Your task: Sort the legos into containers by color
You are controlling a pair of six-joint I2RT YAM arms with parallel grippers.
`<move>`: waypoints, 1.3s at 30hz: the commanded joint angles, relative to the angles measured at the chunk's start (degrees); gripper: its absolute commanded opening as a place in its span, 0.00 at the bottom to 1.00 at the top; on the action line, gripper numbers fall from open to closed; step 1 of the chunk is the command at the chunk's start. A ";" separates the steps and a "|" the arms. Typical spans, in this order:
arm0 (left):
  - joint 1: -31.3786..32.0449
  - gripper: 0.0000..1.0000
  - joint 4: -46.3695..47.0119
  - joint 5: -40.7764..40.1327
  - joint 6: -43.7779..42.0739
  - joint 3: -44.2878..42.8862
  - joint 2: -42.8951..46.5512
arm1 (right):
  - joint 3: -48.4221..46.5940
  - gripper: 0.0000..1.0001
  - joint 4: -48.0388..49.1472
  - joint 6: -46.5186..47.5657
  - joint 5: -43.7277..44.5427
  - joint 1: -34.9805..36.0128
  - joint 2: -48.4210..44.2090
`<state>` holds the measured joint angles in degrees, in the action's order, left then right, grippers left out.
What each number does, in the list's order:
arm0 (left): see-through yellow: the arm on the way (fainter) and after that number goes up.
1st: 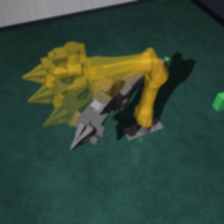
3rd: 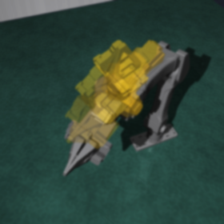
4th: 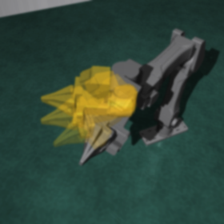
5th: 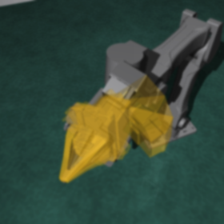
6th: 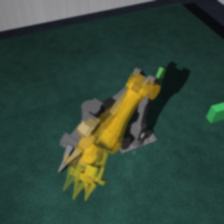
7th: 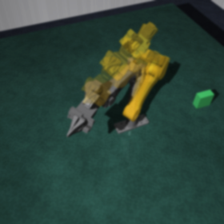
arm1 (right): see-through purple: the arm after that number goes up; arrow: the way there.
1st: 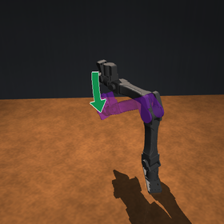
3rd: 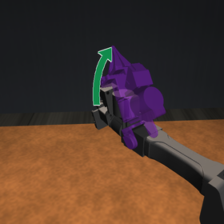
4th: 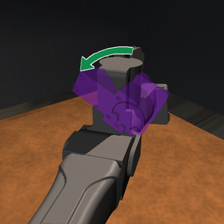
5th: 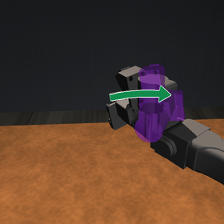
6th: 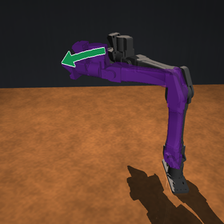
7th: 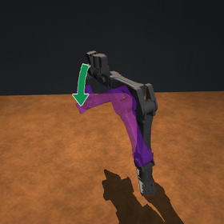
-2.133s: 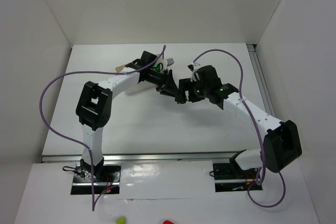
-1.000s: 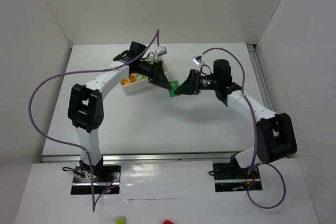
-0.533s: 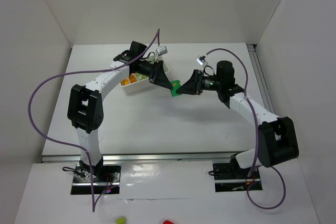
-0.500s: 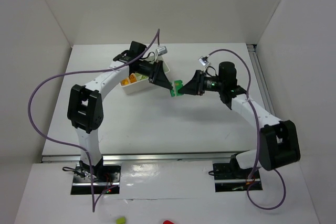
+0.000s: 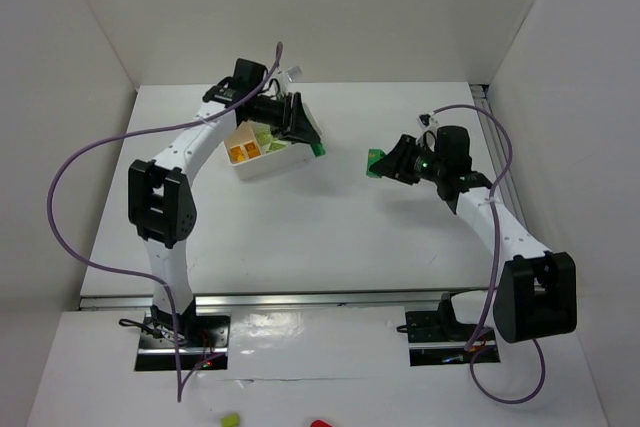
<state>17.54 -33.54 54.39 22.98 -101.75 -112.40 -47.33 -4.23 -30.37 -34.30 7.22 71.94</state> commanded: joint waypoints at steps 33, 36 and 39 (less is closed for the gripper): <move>2.05 0.99 14.38 17.94 6.91 -5.57 -4.32 | -6.80 0.04 0.71 7.52 -17.36 0.33 4.43; 4.34 1.00 17.44 19.16 6.37 -4.24 -3.53 | -8.30 0.04 0.71 7.52 -20.71 0.33 5.67; 5.57 0.96 17.46 20.32 6.90 -3.63 -5.46 | -8.92 0.04 0.71 7.52 -23.17 0.33 5.67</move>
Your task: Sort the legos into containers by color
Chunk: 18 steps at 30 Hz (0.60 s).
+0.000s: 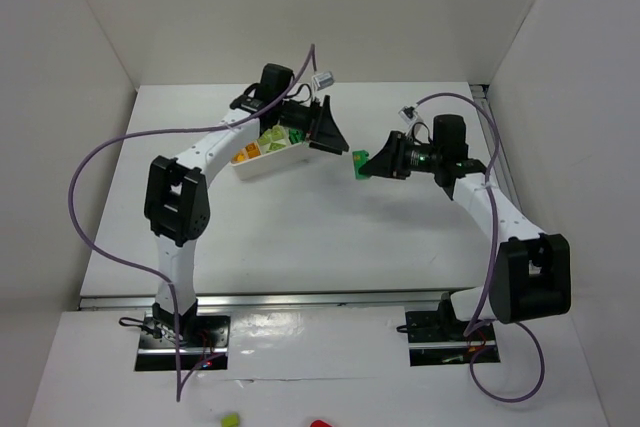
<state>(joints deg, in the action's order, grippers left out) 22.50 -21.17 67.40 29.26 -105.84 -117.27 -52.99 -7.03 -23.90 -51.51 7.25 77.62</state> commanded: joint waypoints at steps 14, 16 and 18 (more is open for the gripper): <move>3.07 0.78 5.08 9.24 -2.36 0.99 -1.82 | -2.64 0.04 12.30 -5.89 -14.76 0.31 1.56; 3.60 0.77 5.08 9.24 -1.58 0.99 -2.35 | -3.17 0.04 11.77 -5.37 -14.76 0.84 1.56; 3.60 0.77 6.57 9.24 -0.87 0.29 -2.35 | -3.17 0.04 11.25 -5.37 -14.76 0.84 2.09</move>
<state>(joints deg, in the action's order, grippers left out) 25.52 -18.15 74.30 28.77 -104.81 -119.17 -53.91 1.48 -28.93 -64.20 7.49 79.35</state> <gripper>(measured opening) 0.774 0.448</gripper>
